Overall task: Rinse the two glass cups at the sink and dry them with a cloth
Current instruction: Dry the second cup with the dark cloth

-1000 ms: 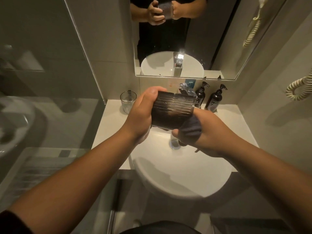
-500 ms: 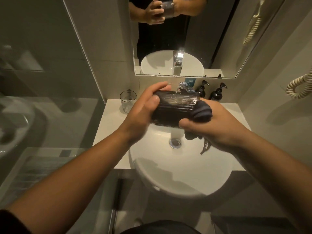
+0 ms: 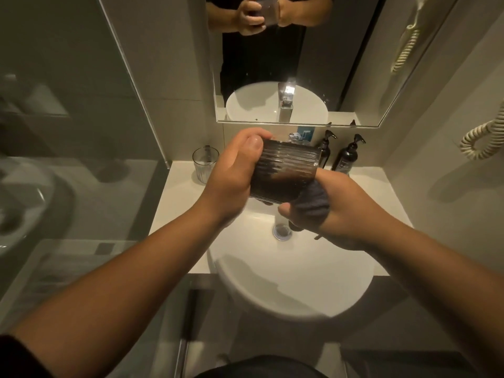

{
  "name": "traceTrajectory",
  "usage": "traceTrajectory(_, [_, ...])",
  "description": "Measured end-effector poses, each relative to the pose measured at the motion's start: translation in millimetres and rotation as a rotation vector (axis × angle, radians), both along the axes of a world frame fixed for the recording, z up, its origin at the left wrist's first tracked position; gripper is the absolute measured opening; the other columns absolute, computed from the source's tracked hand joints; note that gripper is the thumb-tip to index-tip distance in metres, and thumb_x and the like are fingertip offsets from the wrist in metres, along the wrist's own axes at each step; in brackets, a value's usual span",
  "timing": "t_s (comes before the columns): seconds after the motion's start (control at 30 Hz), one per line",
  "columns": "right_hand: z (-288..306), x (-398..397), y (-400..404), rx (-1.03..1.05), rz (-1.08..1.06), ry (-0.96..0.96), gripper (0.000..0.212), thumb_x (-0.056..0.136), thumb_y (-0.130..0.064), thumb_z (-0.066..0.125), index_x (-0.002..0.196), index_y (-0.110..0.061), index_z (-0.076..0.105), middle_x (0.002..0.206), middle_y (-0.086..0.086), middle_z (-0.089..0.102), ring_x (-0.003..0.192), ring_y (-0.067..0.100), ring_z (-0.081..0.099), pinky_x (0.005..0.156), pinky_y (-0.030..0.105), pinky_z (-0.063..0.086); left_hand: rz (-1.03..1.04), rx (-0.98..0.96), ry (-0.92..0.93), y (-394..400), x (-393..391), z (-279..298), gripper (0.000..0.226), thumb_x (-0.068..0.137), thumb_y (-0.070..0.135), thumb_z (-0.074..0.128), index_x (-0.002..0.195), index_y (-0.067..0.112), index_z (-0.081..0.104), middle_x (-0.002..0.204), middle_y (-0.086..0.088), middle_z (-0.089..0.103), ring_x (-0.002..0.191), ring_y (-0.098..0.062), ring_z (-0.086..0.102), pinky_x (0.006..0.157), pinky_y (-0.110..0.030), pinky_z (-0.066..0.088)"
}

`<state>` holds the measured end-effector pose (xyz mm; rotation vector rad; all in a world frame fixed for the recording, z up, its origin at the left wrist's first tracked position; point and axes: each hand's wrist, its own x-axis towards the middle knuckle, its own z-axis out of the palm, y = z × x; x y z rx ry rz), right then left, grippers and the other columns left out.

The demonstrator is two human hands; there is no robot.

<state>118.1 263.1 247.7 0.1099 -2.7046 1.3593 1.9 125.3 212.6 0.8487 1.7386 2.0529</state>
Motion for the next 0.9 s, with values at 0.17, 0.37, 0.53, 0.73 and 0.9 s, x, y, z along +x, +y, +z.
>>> traceTrajectory(0.17, [5,0,-1,-0.303,0.030,-0.045,0.027,0.086,-0.006,0.068,0.108,-0.021,0.063,0.073,-0.008,0.069,0.061,0.012,0.066,0.058,0.023,0.053,0.026,0.017,0.166,-3,2,-5,0.032,0.088,0.048,0.042,0.112,0.030,0.054,0.108,-0.002,0.061,0.097,-0.016,0.064,0.075,-0.024,0.054])
traceTrajectory(0.37, [10,-2,8,-0.693,0.095,-0.203,0.036,0.079,-0.003,0.064,0.112,-0.016,0.062,0.083,-0.007,0.071,0.065,0.005,0.063,0.054,0.018,0.049,-0.010,-0.045,0.411,-14,-2,-14,0.059,0.093,0.066,0.043,0.130,0.020,0.048,0.129,-0.008,0.054,0.114,-0.013,0.059,0.087,-0.021,0.053])
traceTrajectory(0.53, [11,-7,21,0.516,0.240,0.100,0.043,0.077,-0.008,0.066,0.075,-0.041,0.039,0.065,-0.020,0.045,0.062,0.010,0.046,0.055,0.008,0.035,-0.311,-0.279,-0.247,-12,-19,16,0.055,0.090,0.064,0.033,0.114,0.031,0.069,0.123,-0.007,0.069,0.117,-0.027,0.065,0.093,-0.047,0.056])
traceTrajectory(0.73, [7,-11,17,0.583,0.251,0.199,0.020,0.077,-0.027,0.060,0.096,-0.026,0.055,0.081,-0.006,0.060,0.069,0.016,0.053,0.058,0.020,0.040,-0.158,-0.091,-0.069,3,-17,8,0.035,0.096,0.035,0.045,0.089,0.015,0.073,0.085,-0.006,0.069,0.081,-0.019,0.064,0.075,-0.033,0.052])
traceTrajectory(0.9, [2,-11,11,0.237,0.109,0.017,0.013,0.084,-0.023,0.069,0.093,-0.027,0.060,0.074,-0.018,0.062,0.071,0.006,0.061,0.061,0.014,0.045,-0.001,-0.143,0.226,0,-17,5,0.028,0.089,0.047,0.046,0.084,0.040,0.073,0.086,0.020,0.071,0.086,-0.004,0.064,0.080,-0.023,0.050])
